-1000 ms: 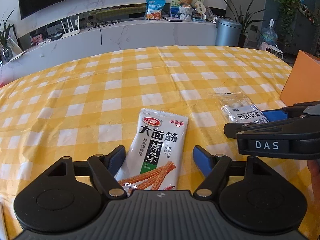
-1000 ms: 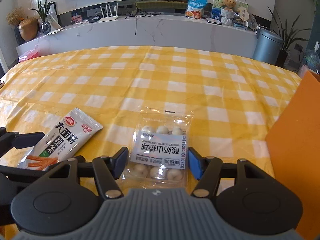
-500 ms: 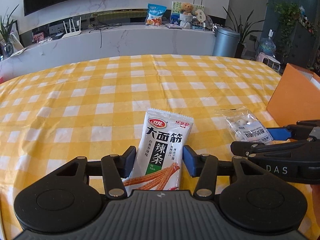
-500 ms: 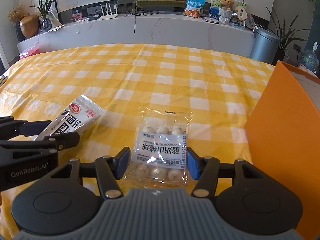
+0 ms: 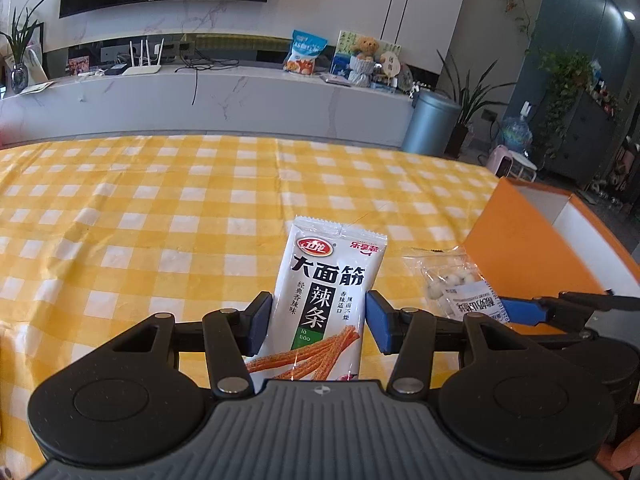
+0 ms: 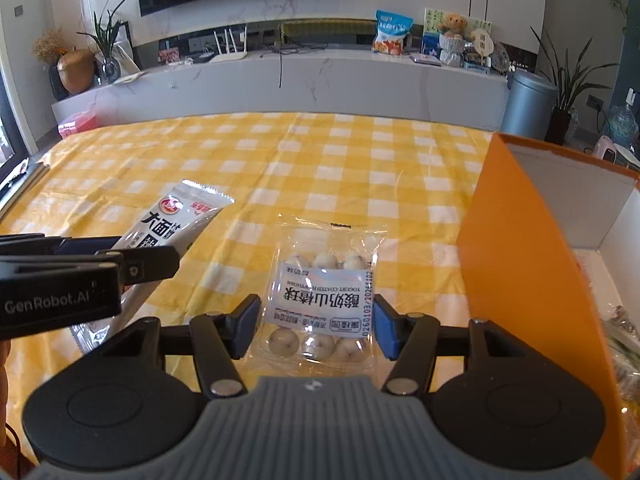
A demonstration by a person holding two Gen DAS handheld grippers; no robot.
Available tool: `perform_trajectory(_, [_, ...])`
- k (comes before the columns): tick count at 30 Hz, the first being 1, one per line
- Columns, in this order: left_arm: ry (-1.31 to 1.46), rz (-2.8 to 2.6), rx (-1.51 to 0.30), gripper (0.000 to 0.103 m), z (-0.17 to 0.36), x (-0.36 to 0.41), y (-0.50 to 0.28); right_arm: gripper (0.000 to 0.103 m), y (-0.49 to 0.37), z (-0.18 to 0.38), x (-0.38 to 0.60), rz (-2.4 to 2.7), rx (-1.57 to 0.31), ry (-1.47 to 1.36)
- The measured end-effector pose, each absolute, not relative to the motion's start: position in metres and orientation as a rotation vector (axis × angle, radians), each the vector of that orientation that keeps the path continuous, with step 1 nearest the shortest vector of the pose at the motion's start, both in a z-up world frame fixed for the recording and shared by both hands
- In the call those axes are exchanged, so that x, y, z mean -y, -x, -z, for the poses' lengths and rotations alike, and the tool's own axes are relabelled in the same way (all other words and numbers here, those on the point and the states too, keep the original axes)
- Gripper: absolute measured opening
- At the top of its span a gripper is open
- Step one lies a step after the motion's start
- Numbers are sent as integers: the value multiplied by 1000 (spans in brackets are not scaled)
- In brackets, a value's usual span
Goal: Organize snacks
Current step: 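Carry both held packs over the orange box with both tools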
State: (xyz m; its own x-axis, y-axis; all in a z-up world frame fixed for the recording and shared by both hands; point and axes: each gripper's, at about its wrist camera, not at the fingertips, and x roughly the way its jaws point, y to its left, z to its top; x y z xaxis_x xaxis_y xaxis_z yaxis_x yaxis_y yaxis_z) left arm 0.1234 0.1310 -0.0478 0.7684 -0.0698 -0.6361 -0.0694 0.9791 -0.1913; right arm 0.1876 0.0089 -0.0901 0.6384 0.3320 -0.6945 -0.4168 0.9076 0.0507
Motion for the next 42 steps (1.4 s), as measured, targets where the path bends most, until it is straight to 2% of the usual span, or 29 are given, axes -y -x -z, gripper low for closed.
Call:
perform_trajectory(15, [214,162,-595,58,-12,-75,-112,58,-147,28,66,-406,-638,90])
perform_trajectory(23, [208,306,-614,58,-23,-30,-136,58,-149,10,119,-360,-654,101])
perform_trajectory(29, [224,398,-662,58,-21,-3,-169,58,-157,6,152,-284,-661,150])
perform_trajectory(42, [311,490,-849,58,-2,40,-253,58,-222,12,200,-238,-803,176])
